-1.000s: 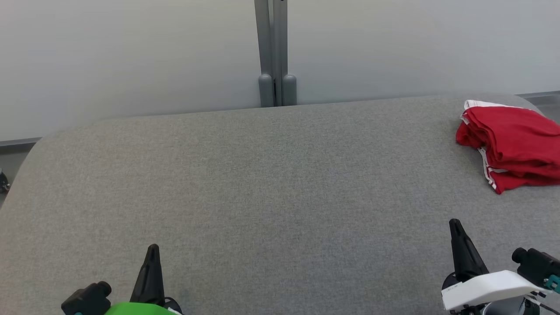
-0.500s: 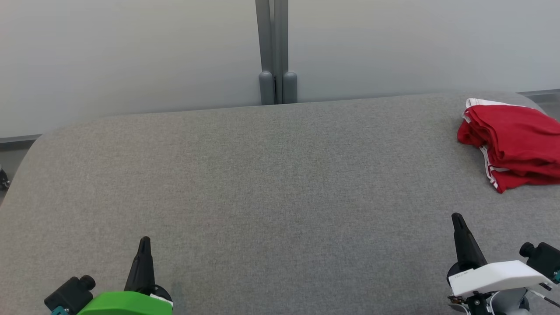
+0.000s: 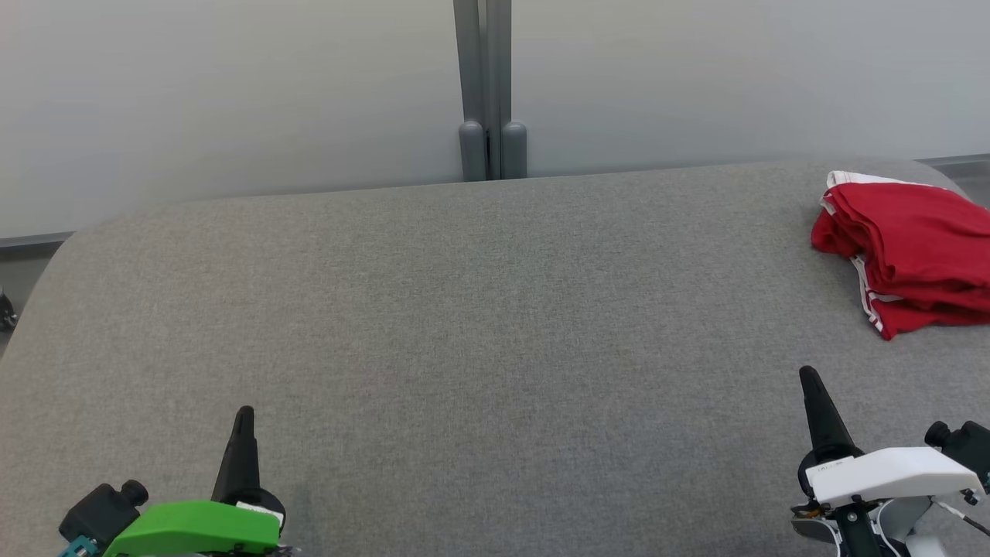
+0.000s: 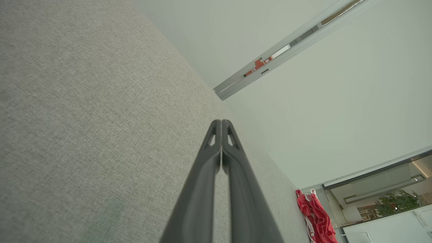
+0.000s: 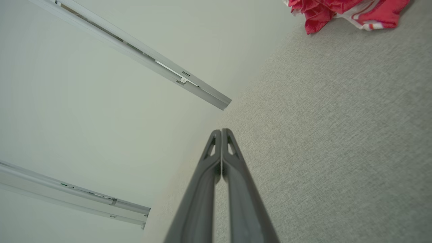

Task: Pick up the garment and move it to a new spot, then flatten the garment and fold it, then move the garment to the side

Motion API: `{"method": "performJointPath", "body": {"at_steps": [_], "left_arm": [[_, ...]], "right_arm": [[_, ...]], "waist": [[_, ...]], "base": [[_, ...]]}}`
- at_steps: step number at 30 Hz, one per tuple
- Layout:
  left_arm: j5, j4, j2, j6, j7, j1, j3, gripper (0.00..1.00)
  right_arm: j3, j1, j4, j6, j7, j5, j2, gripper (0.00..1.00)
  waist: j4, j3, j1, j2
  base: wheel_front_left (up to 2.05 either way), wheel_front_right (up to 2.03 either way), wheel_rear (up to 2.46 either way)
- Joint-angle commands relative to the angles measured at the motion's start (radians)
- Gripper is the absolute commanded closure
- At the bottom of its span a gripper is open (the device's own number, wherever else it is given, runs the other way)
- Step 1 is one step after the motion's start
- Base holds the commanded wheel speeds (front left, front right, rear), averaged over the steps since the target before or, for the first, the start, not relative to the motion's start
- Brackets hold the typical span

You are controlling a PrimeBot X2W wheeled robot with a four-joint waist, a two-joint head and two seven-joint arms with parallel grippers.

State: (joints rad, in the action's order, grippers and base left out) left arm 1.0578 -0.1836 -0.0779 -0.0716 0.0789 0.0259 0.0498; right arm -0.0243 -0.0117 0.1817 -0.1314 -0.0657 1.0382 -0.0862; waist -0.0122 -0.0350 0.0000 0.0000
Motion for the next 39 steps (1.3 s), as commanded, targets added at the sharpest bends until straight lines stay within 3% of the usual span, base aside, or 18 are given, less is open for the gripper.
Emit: {"method": "performJointPath", "body": {"at_steps": [1, 39], "left_arm": [[0.03, 0.005, -0.01, -0.009, -0.007, -0.031, -0.009, 1.0], [0.39, -0.036, -0.007, -0.044, -0.105, -0.101, -0.083, 1.0]], "right_arm": [[-0.006, 0.026, -0.005, 0.001, 0.008, 0.031, -0.003, 1.0], [-0.044, 0.09, 0.038, 0.001, 0.107, 0.394, 0.01, 1.0]], "waist": [[0.0, 0.001, 0.0, 0.0], [0.007, 0.022, 0.0, 0.0]], "base": [[0.0, 0.0, 0.0], [0.0, 0.0, 0.0]]}}
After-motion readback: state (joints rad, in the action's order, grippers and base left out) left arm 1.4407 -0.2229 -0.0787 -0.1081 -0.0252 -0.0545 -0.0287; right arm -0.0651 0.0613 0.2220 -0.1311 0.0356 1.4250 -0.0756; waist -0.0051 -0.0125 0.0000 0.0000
